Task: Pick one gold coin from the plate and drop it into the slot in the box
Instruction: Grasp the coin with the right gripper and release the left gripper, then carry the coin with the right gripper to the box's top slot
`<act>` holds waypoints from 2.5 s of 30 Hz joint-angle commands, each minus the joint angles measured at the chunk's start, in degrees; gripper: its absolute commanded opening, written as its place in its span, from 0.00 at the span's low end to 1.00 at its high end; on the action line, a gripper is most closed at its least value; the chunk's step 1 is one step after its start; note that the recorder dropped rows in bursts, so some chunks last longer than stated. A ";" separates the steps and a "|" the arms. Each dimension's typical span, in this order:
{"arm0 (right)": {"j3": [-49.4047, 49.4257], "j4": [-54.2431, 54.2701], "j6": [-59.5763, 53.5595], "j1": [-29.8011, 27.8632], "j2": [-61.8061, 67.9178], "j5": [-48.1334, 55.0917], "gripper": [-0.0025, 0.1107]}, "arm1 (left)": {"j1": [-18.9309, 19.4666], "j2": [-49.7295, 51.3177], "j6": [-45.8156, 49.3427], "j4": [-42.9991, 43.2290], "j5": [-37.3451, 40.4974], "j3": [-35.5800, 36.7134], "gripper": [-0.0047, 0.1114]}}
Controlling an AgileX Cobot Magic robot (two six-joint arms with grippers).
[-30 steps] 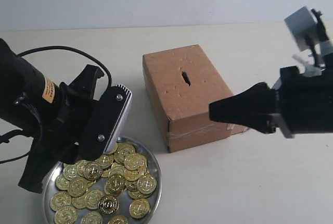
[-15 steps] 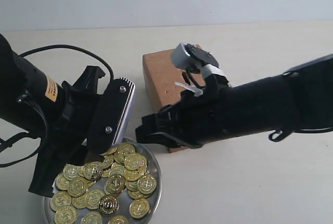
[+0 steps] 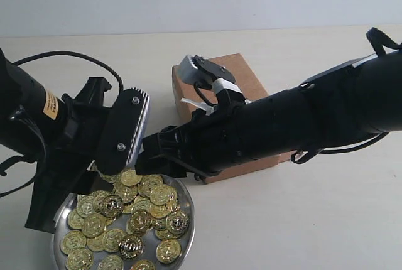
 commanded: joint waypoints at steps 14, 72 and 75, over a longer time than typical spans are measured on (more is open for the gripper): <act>-5.56 1.53 0.57 1.01 0.27 5.43 0.38 | 4.25 -5.59 -0.27 -11.79 -5.36 -0.33 0.33; -5.56 -11.62 7.76 1.01 -6.47 -41.41 0.02 | 4.34 -16.12 -13.28 -6.32 -7.74 4.96 0.57; -5.56 -11.62 5.14 1.01 -6.58 -46.46 0.02 | 4.34 -21.60 -18.79 -5.70 -6.93 4.96 0.42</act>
